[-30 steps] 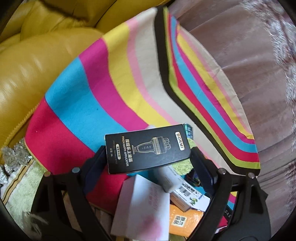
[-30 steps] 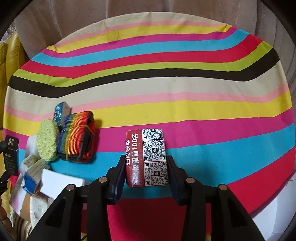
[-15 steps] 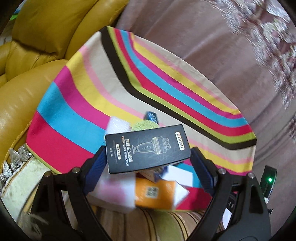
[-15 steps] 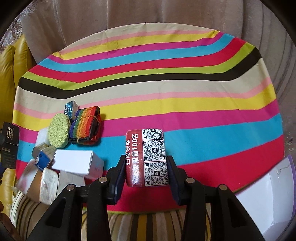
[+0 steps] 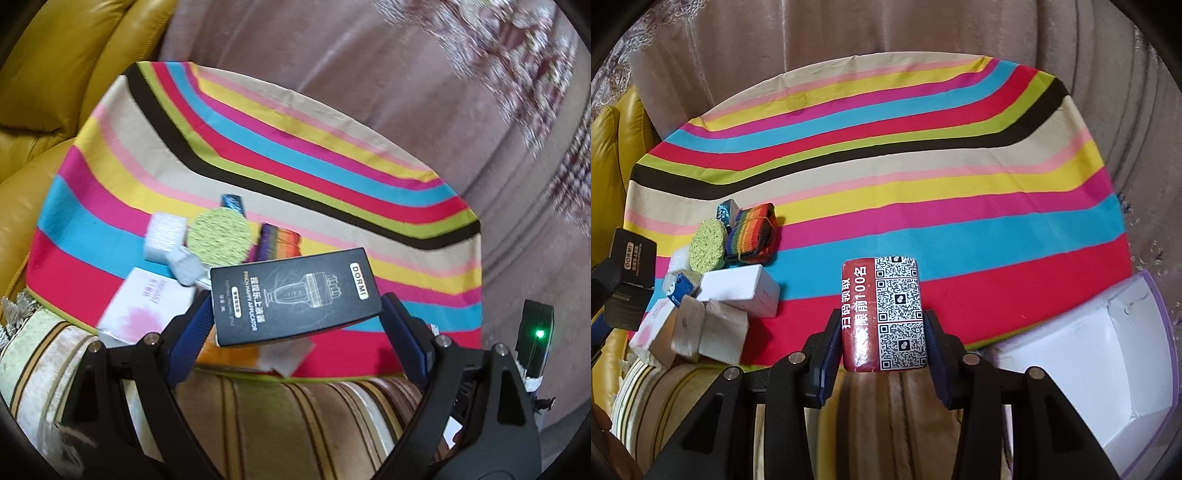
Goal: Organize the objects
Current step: 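Carry both boxes into the purple-rimmed box and open both tools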
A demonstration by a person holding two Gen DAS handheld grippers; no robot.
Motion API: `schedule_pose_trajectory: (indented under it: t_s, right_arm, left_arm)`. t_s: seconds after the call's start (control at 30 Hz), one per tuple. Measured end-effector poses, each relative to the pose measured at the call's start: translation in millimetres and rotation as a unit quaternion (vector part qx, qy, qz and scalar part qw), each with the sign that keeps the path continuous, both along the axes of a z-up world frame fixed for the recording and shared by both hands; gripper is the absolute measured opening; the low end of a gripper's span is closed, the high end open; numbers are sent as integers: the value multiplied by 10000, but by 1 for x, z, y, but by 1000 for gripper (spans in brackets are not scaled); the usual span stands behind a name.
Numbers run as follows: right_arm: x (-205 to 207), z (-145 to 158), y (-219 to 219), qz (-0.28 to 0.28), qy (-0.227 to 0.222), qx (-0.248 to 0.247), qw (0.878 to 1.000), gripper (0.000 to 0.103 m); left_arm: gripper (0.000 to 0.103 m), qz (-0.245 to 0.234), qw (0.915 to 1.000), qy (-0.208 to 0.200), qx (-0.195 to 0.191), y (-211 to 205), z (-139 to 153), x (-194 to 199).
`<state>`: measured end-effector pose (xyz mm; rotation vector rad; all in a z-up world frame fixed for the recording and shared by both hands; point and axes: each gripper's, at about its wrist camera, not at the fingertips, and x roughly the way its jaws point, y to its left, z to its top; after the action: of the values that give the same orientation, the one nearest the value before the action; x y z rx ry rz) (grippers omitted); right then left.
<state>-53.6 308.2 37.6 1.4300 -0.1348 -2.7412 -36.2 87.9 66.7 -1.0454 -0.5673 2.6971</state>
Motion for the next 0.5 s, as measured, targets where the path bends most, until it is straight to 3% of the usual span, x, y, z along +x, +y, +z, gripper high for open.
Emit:
schedule_pose_trajectory:
  t_s: [0.5]
  right_arm:
    - [33,0,52,-561,-71,-42,9984,43]
  left_arm:
    - [90,-963,9948,-147,-288,67,-2,8]
